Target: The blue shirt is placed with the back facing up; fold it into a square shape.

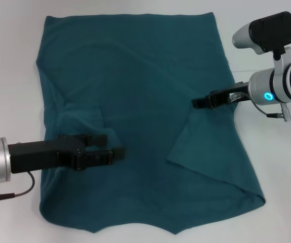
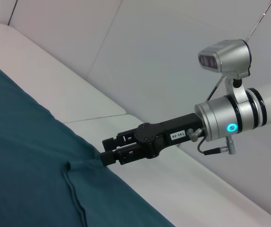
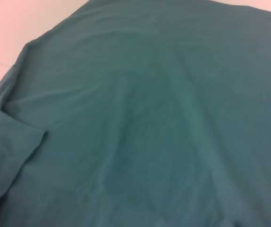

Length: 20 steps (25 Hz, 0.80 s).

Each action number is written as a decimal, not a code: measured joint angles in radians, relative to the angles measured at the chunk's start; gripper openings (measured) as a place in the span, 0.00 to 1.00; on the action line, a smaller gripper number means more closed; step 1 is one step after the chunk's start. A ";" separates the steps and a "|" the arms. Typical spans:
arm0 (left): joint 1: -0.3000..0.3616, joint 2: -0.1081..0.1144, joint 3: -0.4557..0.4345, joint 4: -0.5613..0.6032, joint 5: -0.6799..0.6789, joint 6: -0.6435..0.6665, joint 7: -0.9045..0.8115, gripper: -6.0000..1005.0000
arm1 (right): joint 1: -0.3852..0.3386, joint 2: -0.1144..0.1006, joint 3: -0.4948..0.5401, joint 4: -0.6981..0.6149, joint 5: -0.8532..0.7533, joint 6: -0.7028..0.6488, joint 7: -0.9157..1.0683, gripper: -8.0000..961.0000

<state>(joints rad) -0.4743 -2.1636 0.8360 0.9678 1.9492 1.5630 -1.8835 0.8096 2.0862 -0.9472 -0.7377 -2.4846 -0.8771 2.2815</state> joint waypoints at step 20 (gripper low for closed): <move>0.008 0.001 -0.009 0.000 -0.003 -0.001 -0.006 0.80 | -0.129 -0.024 0.000 -0.383 -0.115 -0.379 0.056 0.66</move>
<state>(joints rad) -0.4664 -2.1629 0.8267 0.9680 1.9465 1.5615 -1.8891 0.6805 2.0621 -0.9472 -1.1202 -2.5993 -1.2559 2.3372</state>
